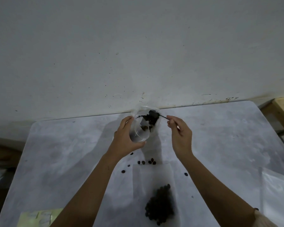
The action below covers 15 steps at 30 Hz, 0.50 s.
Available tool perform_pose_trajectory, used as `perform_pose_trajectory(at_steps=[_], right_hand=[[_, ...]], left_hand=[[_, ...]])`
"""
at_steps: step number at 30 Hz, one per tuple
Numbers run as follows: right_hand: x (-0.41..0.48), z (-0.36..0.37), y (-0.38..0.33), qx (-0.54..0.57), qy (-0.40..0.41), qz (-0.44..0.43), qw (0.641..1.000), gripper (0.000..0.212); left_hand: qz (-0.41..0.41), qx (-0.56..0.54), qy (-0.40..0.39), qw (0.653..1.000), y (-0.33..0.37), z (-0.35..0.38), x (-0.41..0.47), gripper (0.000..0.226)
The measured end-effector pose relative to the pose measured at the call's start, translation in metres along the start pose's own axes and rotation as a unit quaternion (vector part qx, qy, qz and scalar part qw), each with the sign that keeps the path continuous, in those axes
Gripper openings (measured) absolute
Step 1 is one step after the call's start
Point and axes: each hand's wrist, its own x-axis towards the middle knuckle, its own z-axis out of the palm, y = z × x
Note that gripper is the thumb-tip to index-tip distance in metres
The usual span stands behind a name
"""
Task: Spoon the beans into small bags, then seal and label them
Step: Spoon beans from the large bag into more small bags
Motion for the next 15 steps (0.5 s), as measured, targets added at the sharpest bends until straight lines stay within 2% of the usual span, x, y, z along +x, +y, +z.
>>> perform_pose_trajectory(at_steps=[6,8,11,15], right_hand=[[-0.010,0.011,0.019,-0.075,0.037,-0.069,0.994,0.027],[-0.009,0.014,0.023,-0.064,0.063,-0.028,0.996,0.026],[-0.007,0.018,0.021,0.026,0.124,0.078,0.989,0.025],[0.000,0.017,0.021,0.075,0.177,0.132,0.972,0.025]], left_hand=[[0.023,-0.010,-0.005,1.000,0.008,0.002,0.004,0.097],[0.026,-0.014,-0.006,1.000,0.011,0.005,0.006,0.096],[0.024,-0.022,-0.011,0.999,0.012,0.008,0.009,0.096],[0.020,-0.030,-0.015,0.999,0.008,0.008,0.011,0.097]])
